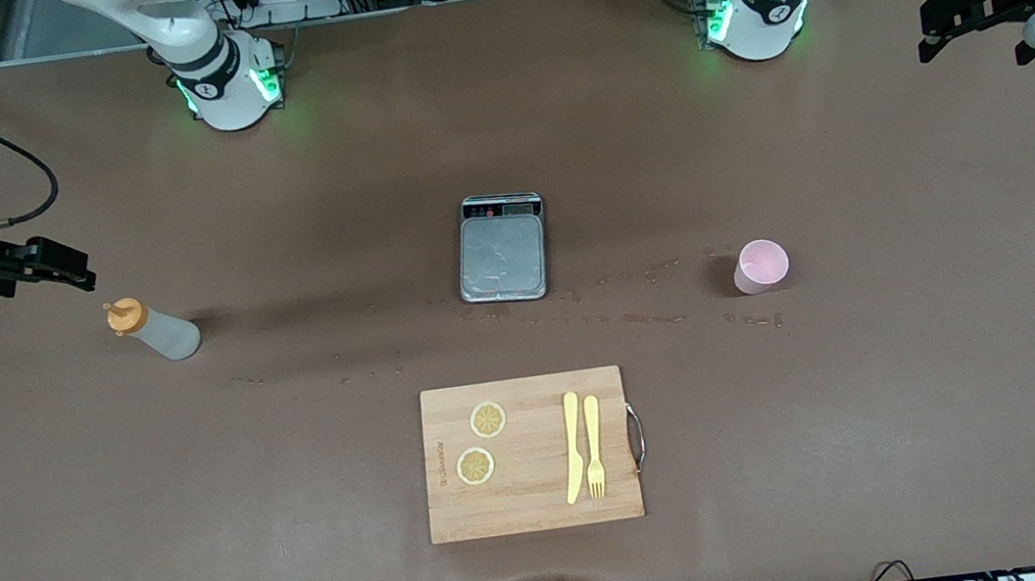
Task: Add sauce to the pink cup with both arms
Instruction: 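Move the left gripper to the pink cup while the right gripper approaches the bottle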
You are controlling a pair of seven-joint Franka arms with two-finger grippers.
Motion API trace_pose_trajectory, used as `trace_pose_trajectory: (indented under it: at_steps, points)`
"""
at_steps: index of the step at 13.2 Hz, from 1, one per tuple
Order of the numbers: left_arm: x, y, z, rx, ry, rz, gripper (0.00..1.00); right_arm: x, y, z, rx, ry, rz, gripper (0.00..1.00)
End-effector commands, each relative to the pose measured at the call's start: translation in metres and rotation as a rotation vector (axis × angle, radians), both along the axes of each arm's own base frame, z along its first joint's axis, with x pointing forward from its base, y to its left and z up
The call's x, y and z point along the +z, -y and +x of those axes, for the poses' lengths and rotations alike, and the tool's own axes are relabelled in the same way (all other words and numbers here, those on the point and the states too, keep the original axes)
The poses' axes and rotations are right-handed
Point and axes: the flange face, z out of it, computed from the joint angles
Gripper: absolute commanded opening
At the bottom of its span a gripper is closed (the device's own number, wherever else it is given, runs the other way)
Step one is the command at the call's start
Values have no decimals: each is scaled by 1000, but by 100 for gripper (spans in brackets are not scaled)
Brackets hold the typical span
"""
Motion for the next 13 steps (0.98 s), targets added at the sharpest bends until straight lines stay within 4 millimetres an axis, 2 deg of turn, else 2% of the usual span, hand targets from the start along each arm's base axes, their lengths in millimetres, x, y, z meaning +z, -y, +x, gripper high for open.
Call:
trace_pose_trajectory:
  at_steps: [1, 5, 8, 10, 13]
  points:
    - [5, 1, -4, 12, 6, 4, 100, 3, -1, -4, 9, 6, 15, 100]
    - [2, 9, -1, -4, 0, 4, 100, 3, -1, -4, 11, 6, 15, 100]
    - [-10, 6, 4, 4, -25, 6, 100, 4, 5, -3, 2, 6, 7, 100]
    - [-26, 5, 9, 3, -50, 3, 100, 5, 5, -3, -7, 9, 7, 100]
    - [-71, 17, 18, -9, -51, -1, 100, 3, 10, -5, -18, -5, 0, 100]
